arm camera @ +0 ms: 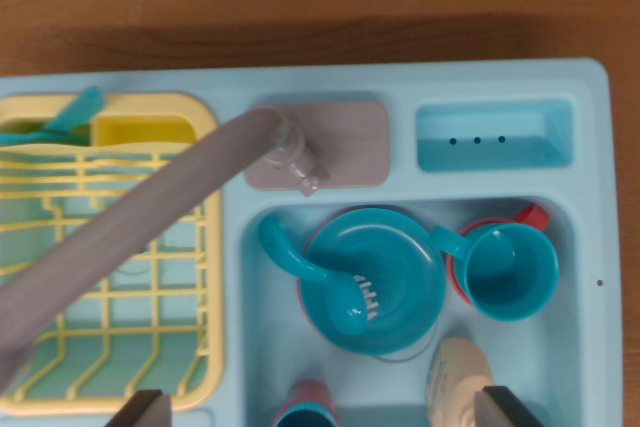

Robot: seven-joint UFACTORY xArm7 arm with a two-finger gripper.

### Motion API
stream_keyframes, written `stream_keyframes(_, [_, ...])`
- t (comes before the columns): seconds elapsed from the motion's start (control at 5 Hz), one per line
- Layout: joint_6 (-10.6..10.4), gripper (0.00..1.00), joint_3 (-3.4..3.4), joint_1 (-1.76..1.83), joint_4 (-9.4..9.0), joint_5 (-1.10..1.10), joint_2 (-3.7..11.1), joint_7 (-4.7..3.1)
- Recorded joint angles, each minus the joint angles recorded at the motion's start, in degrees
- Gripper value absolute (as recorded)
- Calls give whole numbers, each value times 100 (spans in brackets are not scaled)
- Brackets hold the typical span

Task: Pick detergent from the sink

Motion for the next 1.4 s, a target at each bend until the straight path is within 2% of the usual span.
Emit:
stream_keyframes(0.2, [-240,0,-49,-38,-234,18,44,-35])
stream_keyframes(0.4, [-240,0,-49,-38,-234,18,44,-35])
stream_keyframes(0.6, [-481,0,-97,-77,-469,36,89,-70])
stream_keyframes(0.8, [-481,0,-97,-77,-469,36,89,-70])
stream_keyframes(1.0, [-744,0,-151,-118,-725,55,137,-108])
stream_keyframes(1.2, [-744,0,-151,-118,-725,55,137,-108])
stream_keyframes(1.4, [-1013,0,-205,-161,-988,75,187,-147])
